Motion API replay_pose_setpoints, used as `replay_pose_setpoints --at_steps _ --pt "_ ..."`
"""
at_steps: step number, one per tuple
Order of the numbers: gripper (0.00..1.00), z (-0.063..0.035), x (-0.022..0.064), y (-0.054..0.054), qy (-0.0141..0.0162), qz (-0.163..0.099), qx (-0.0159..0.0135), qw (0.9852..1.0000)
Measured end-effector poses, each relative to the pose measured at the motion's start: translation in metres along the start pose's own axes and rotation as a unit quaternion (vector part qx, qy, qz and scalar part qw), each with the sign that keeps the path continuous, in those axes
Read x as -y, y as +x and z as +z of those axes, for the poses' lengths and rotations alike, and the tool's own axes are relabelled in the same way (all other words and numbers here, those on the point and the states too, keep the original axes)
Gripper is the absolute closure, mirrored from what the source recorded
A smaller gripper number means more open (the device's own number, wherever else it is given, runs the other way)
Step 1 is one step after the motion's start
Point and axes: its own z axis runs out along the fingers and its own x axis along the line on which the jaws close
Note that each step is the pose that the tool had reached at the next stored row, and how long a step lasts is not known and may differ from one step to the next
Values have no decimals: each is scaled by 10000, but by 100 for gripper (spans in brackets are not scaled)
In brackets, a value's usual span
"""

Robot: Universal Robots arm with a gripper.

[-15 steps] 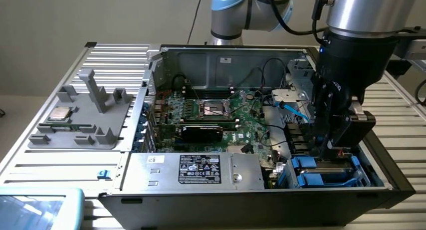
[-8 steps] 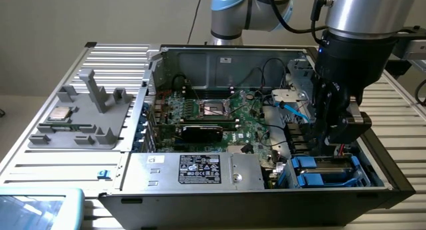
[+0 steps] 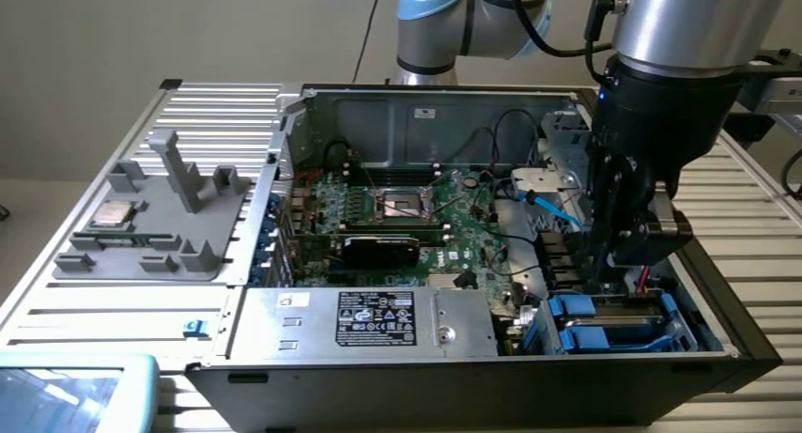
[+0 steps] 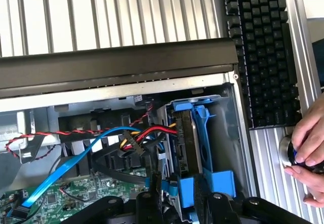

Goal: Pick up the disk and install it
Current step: 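Insert the second disk wire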

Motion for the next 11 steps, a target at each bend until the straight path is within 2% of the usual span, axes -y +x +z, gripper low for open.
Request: replay_pose_setpoints --at_steps 2,3,4,5,6,8,11 --pt "62 2 0 0 2 8 -82 10000" --pt "64 2 0 0 4 12 -114 9999" --pt "71 2 0 0 4 14 -138 9999" --pt "71 3 0 1 3 17 -159 9999" --pt "78 3 1 1 2 19 -178 9998" --pt "78 5 0 1 1 22 -207 9998" --pt "78 6 1 1 1 25 -234 9997"
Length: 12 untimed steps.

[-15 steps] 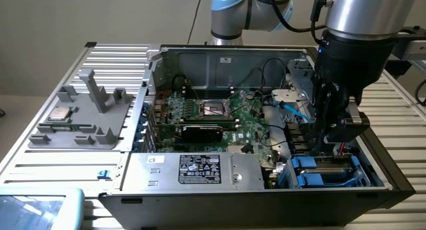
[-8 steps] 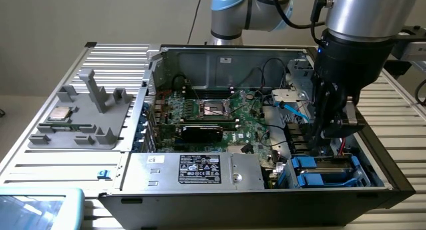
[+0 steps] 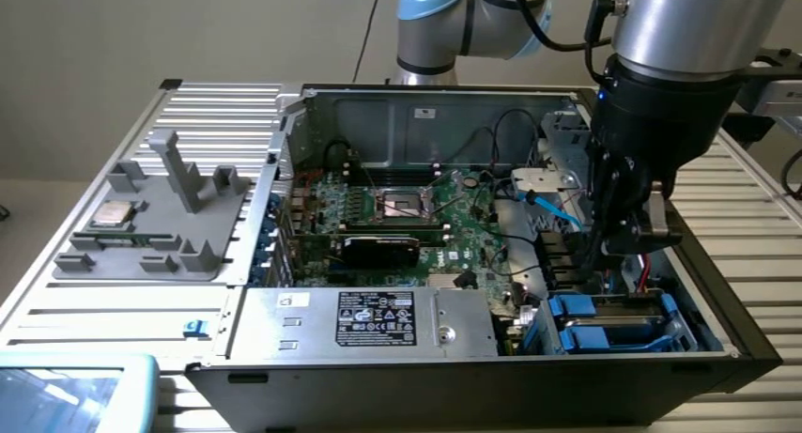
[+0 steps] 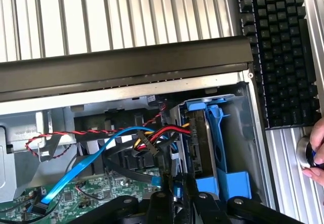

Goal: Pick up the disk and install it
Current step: 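Insert the second disk wire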

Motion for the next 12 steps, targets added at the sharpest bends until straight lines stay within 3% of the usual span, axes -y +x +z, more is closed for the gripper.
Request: replay_pose_setpoints --at_steps 5,12 --pt "84 0 0 -1 0 1 -11 10000" --pt "84 3 -4 -20 1 15 -9 10000"
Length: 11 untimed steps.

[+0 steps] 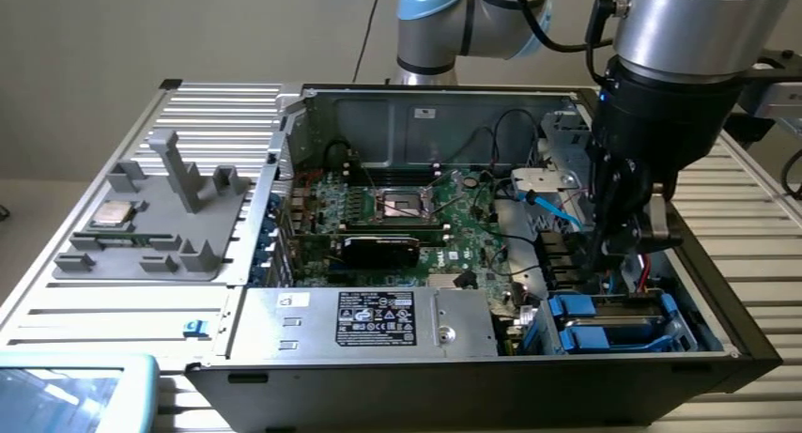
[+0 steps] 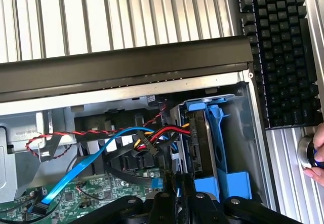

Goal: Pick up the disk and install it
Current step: 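Insert the second disk wire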

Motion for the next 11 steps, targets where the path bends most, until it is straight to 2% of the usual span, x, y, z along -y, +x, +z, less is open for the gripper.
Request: replay_pose_setpoints --at_steps 7,11 --pt "84 13 -70 -63 0 3 -2 10000" --pt "84 13 -70 -63 1 4 -3 10000"
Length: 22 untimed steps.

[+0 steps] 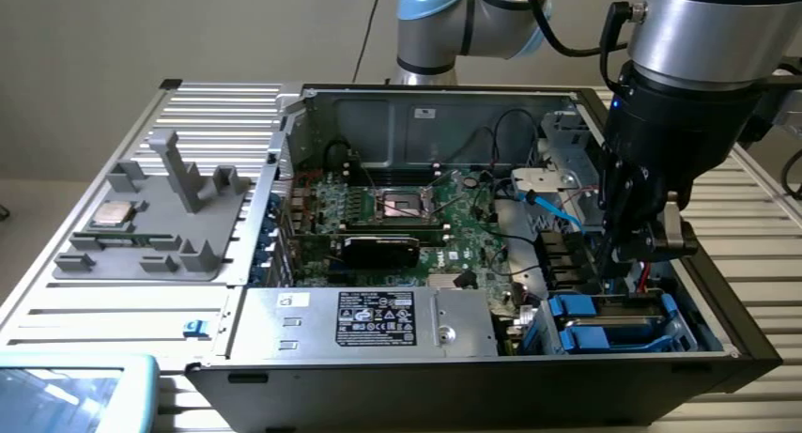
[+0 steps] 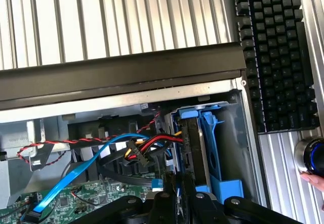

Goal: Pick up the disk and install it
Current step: 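Insert the second disk wire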

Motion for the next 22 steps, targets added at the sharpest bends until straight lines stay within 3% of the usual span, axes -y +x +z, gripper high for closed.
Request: replay_pose_setpoints --at_steps 13,14,16,18,21,22 --pt "84 0 0 0 0 0 0 10000" --pt "84 1 -3 -8 4 0 -15 10000" --pt "84 3 -9 -24 26 5 -70 10000" --pt "84 5 -12 -40 66 9 -146 9999" --pt "84 8 -16 -61 162 16 -287 9995" --pt "84 8 -17 -67 194 17 -321 9993"
